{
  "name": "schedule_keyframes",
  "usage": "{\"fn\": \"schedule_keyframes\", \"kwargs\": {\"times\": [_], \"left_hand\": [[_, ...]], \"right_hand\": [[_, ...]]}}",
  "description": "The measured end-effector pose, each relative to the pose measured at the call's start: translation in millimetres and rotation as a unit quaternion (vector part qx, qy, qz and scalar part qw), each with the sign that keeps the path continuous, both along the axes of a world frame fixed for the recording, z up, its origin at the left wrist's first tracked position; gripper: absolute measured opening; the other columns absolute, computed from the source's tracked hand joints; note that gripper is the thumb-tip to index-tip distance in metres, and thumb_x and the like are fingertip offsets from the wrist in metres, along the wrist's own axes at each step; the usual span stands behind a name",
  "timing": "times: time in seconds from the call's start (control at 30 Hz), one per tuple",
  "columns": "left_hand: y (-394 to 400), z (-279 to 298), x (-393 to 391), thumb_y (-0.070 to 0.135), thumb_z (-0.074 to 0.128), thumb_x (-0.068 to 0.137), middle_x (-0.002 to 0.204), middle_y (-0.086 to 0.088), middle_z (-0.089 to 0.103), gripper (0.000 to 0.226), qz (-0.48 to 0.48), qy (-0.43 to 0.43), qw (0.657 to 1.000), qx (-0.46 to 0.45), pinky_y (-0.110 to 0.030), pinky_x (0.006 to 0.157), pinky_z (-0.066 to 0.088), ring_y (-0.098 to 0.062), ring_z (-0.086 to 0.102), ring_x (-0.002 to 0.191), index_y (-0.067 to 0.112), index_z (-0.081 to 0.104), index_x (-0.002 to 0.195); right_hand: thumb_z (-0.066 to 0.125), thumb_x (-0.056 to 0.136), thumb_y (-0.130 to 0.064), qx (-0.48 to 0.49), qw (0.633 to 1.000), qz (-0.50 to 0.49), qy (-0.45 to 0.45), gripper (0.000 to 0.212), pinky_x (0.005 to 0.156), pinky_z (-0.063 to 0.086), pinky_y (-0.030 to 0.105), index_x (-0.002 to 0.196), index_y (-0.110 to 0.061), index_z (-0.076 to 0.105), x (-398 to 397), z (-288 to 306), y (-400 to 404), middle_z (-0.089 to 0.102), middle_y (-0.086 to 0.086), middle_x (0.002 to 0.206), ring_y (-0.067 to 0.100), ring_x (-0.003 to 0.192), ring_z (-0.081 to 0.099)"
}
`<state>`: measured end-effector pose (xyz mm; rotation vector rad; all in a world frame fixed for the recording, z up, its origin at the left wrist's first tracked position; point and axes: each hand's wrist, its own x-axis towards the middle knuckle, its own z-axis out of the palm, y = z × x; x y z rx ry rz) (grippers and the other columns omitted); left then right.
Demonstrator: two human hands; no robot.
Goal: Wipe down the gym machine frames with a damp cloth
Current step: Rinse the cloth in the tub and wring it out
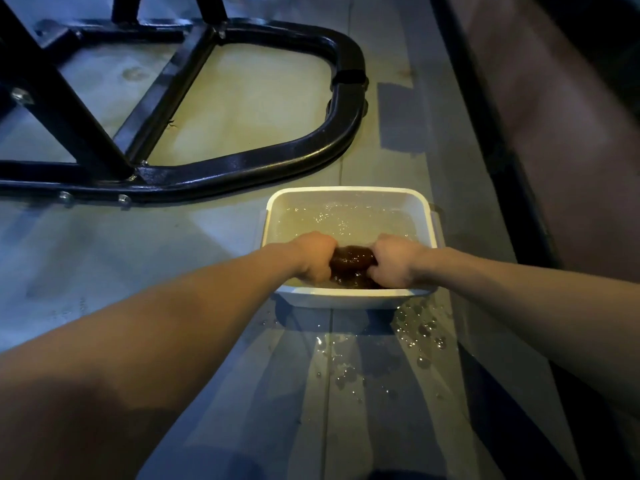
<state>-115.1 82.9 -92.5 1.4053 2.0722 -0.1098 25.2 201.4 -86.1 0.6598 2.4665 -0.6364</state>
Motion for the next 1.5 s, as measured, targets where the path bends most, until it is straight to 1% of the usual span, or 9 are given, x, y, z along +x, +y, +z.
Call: {"fn": "schedule_keyframes", "kwargs": {"times": [0.13, 0.23, 0.4, 0.5, 0.8, 0.93, 1.07, 1.2, 1.5], "left_hand": [[1.3, 7.7, -5.3, 0.010, 0.073, 0.086, 0.094, -0.002, 0.064, 0.042, 0.071, -0.124, 0.989, 0.049, -0.024, 0.067, 0.049, -0.019, 0.065, 0.087, 0.018, 0.055, 0.123], [0.1, 12.9, -4.5, 0.022, 0.082, 0.082, 0.099, -0.004, 0.067, 0.047, 0.086, -0.165, 0.981, 0.055, -0.023, 0.065, 0.053, -0.016, 0.067, 0.083, 0.021, 0.051, 0.118], [0.5, 14.9, -2.2, 0.043, 0.082, 0.082, 0.095, 0.001, 0.069, 0.038, -0.004, -0.009, 0.996, 0.088, -0.032, 0.081, 0.055, -0.020, 0.064, 0.087, 0.022, 0.066, 0.111], [-0.5, 21.5, 1.5, 0.046, 0.076, 0.088, 0.090, 0.003, 0.065, 0.031, -0.030, 0.052, 0.995, 0.074, -0.029, 0.074, 0.049, -0.016, 0.061, 0.082, 0.024, 0.066, 0.108], [-13.8, 46.9, 6.6, 0.033, 0.058, 0.095, 0.080, -0.002, 0.064, 0.014, -0.075, 0.157, 0.985, 0.002, -0.025, 0.060, 0.045, -0.017, 0.061, 0.072, 0.020, 0.064, 0.097], [-14.2, 40.6, -0.6, 0.040, 0.062, 0.096, 0.084, 0.001, 0.064, 0.021, -0.049, 0.133, 0.990, 0.018, -0.025, 0.063, 0.044, -0.016, 0.061, 0.075, 0.020, 0.063, 0.103], [-14.7, 35.0, -5.9, 0.052, 0.063, 0.096, 0.094, 0.002, 0.060, 0.037, -0.044, 0.102, 0.994, 0.000, -0.030, 0.077, 0.046, -0.016, 0.058, 0.086, 0.025, 0.049, 0.119], [-14.0, 31.6, -0.8, 0.052, 0.055, 0.101, 0.105, -0.005, 0.059, 0.042, -0.045, 0.107, 0.993, -0.032, -0.037, 0.090, 0.052, -0.021, 0.059, 0.093, 0.018, 0.057, 0.125], [-8.6, 20.3, 1.7, 0.036, 0.058, 0.103, 0.120, -0.008, 0.060, 0.052, -0.002, 0.016, 0.999, -0.030, -0.042, 0.097, 0.052, -0.024, 0.059, 0.105, 0.025, 0.035, 0.148]], "right_hand": [[0.054, 0.097, -0.007, -0.069, 0.991, -0.079, 0.080, 0.032, 0.087, 0.050, 0.032, 0.127, -0.018, 0.057, -8.1, 7.3, 4.5, 0.066, 0.007, 0.113, 0.026, 0.107, 0.061], [0.062, 0.099, -0.019, -0.116, 0.978, -0.110, 0.137, 0.048, 0.092, 0.057, 0.034, 0.143, -0.023, 0.043, -10.9, 13.9, 8.3, 0.063, 0.007, 0.120, 0.024, 0.110, 0.062], [0.077, 0.088, -0.043, 0.015, 0.986, 0.069, 0.148, 0.066, 0.089, 0.057, 0.034, 0.141, -0.032, 0.040, -10.2, 25.1, 5.6, 0.063, -0.002, 0.117, 0.020, 0.103, 0.061], [0.072, 0.091, -0.051, 0.125, 0.968, 0.155, 0.154, 0.059, 0.086, 0.056, 0.035, 0.139, -0.031, 0.044, -10.9, 31.7, -0.9, 0.065, -0.003, 0.111, 0.020, 0.098, 0.062], [0.054, 0.106, -0.039, 0.185, 0.943, 0.236, 0.144, 0.033, 0.085, 0.057, 0.038, 0.132, -0.020, 0.055, -9.7, 44.5, -17.7, 0.067, 0.006, 0.109, 0.024, 0.094, 0.064], [0.060, 0.103, -0.036, 0.138, 0.959, 0.191, 0.157, 0.030, 0.089, 0.057, 0.042, 0.129, -0.022, 0.057, -11.4, 39.9, -12.1, 0.067, 0.003, 0.109, 0.024, 0.096, 0.064], [0.073, 0.095, -0.032, 0.032, 0.991, 0.060, 0.112, 0.061, 0.098, 0.056, 0.039, 0.146, -0.024, 0.040, -8.9, 31.9, -3.8, 0.063, 0.000, 0.122, 0.023, 0.107, 0.061], [0.069, 0.098, -0.028, -0.002, 0.999, 0.011, 0.044, 0.031, 0.096, 0.055, 0.033, 0.128, -0.020, 0.061, -8.8, 27.2, 1.8, 0.066, 0.005, 0.113, 0.024, 0.110, 0.061], [0.059, 0.101, -0.022, 0.101, 0.993, 0.022, 0.063, 0.035, 0.102, 0.052, 0.042, 0.136, -0.023, 0.054, -2.3, 7.1, 5.7, 0.058, 0.006, 0.128, 0.026, 0.114, 0.055]]}}
